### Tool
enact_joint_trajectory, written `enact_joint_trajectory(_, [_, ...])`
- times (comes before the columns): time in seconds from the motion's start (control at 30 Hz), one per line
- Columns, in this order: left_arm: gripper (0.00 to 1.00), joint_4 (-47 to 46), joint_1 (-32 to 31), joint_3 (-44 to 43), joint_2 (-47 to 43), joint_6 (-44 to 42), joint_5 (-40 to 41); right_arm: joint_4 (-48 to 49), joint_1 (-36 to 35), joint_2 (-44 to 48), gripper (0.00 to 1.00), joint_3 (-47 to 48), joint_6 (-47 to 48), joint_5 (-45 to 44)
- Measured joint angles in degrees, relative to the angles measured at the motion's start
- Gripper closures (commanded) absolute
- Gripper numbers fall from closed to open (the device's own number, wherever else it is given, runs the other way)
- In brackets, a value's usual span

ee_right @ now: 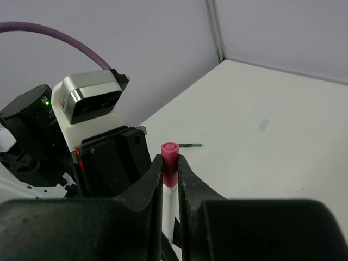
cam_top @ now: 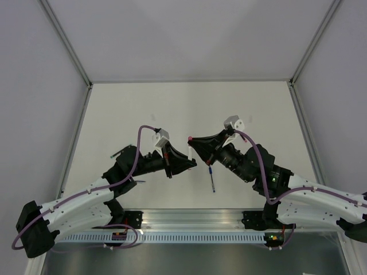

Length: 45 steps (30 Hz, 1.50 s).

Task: Insert the pens into the pen caps

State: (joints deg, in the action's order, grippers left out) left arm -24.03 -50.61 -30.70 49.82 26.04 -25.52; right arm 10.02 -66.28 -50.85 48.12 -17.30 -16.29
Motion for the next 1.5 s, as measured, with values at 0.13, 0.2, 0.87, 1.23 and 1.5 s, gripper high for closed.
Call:
enact_joint_trajectory(0.13, [0.98, 0.90, 0.02, 0.15, -0.76, 0.00, 1.01, 2.29, 0.02, -0.35, 1.00, -2.08, -0.48, 0.39])
enact_joint_trajectory(0.2, [0.98, 1.27, 0.02, 0.46, -1.05, 0.00, 1.38, 3.80, 0.02, -0.20, 1.00, -3.23, -0.55, 0.42])
enact_joint_trajectory(0.87, [0.98, -1.25, -0.37, 4.20, -4.74, -0.02, -2.14, 10.93, 0.00, 2.80, 0.63, -9.35, -0.83, 7.02])
enact_joint_trajectory(1.23, [0.98, -3.63, -0.26, 4.17, -4.70, -0.02, -3.26, 6.62, 0.00, 3.19, 0.30, -9.05, 0.55, 8.74])
enact_joint_trajectory(1.5, [0.98, -5.57, -0.22, 4.17, -4.70, 0.02, -6.38, -2.82, 0.00, 3.13, 0.14, 0.83, 3.82, 14.25])
